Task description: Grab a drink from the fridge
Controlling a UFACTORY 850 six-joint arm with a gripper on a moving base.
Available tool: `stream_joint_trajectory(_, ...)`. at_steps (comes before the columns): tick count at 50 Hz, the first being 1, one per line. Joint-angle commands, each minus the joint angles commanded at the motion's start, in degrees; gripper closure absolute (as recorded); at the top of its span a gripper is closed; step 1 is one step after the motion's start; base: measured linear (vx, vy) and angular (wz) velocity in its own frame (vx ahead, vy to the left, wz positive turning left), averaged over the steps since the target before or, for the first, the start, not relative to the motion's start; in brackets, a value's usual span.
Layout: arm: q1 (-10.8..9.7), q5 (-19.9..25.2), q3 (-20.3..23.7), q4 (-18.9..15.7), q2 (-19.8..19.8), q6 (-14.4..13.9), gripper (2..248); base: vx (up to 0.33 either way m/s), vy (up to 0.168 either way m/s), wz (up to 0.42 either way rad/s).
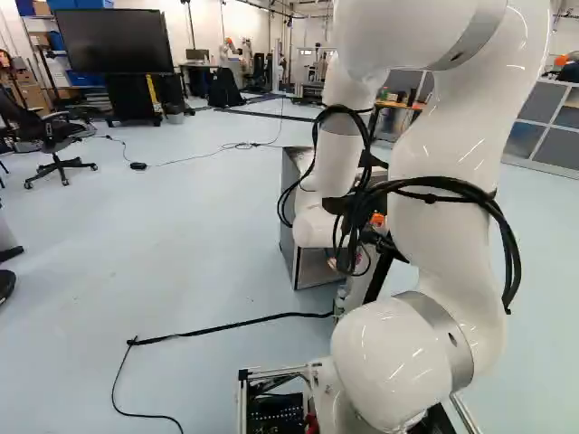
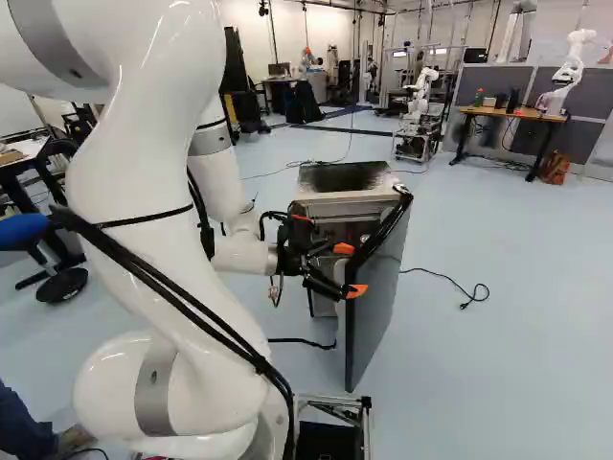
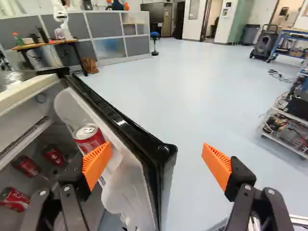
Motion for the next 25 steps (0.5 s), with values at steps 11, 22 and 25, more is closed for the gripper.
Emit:
stream_joint_trajectory(11,-3.74,0.00,-0.23,2.97,-0.12,0.00,3,0.000,0.000,0.000)
stream_joint_trajectory(22,-7.84,0.00,-0.87,5.77,-0.44,0.00,3,0.000,0.000,0.000)
stream_joint_trajectory(25,-9.01,0.00,-1.14,6.14,-0.57,0.00,3,0.000,0.000,0.000)
